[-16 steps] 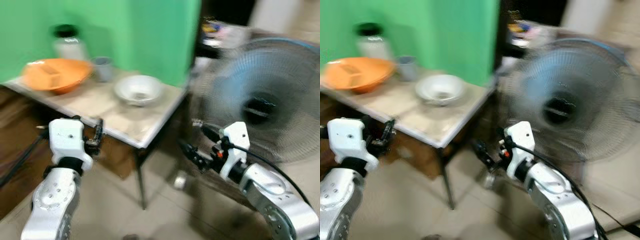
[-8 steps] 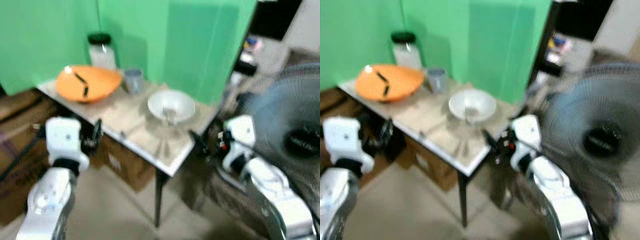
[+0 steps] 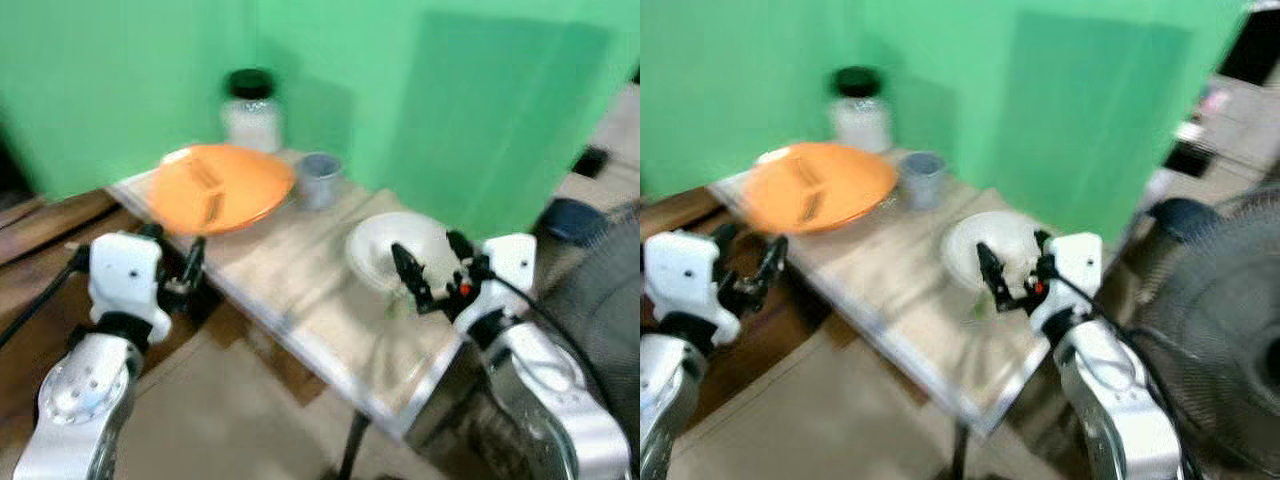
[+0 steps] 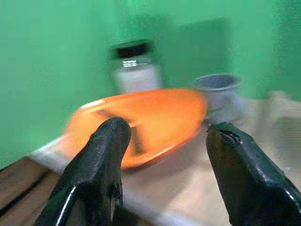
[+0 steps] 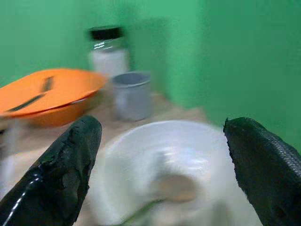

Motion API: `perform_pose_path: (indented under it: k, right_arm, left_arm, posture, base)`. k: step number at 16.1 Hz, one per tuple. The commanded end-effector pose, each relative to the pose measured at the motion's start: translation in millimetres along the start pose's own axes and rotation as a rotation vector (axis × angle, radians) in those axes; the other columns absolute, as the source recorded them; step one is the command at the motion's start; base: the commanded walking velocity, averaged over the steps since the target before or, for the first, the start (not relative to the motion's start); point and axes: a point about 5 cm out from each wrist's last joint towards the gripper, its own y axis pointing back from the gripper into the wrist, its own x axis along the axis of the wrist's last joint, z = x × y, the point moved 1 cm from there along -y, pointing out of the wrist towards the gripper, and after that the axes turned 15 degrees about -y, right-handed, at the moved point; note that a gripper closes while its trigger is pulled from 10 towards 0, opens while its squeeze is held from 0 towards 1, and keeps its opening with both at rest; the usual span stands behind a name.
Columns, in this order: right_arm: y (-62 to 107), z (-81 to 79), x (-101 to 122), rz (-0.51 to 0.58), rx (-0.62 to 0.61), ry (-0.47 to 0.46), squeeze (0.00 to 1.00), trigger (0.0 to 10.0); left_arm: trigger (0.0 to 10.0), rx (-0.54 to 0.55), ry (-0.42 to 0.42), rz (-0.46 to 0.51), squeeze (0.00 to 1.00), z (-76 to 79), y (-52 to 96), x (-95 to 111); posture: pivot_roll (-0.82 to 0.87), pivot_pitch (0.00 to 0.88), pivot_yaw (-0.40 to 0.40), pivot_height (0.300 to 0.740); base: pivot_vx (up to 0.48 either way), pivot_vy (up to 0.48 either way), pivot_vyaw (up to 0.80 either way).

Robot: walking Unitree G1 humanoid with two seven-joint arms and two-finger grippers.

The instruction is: Setting the table

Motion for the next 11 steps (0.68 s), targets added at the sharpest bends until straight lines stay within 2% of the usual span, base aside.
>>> perform_pose_path:
  k: [1,2,4,10,11]
  right_arm:
    - [2.7,3.0,2,-0.003,-0.011,-0.035,0.0,10.0]
    - [5.1,2.9,6,0.011,-0.006,-0.069,0.0,10.0]
    - [7.9,3.8,10,0.023,-0.002,-0.077,0.0,10.0]
    - [9.4,12.5,14,0.008,-0.019,-0.069,0.0,10.0]
    - [7.2,12.5,10,-0.074,0.005,-0.024,0.0,10.0]
  left_arm:
    - [10.0,-0.036,-0.004,0.007,0.0,3.2,-0.1,1]
    - [10.0,-0.081,0.001,0.018,0.0,7.6,1.5,4]
    - [10.0,-0.123,-0.002,0.016,0.0,11.3,3.5,3]
    - [10.0,-0.129,-0.009,0.011,0.0,11.1,-1.9,2]
    - [10.0,-0.141,-0.01,-0.001,0.0,11.7,-3.4,0]
  posture:
    - [0.06,0.0,0.022,0.74]
    - [0.06,0.0,0.024,0.74]
    - [0.06,0.0,0.03,0.74]
    - [0.05,0.0,0.038,0.74]
    - [0.04,0.0,0.041,0.74]
  base:
    - [0.356,0.0,-0.8]
    - [0.0,0.0,-0.8]
    - [0.0,0.0,0.0]
    - [0.0,0.0,0.0]
    - [0.0,0.0,0.0]
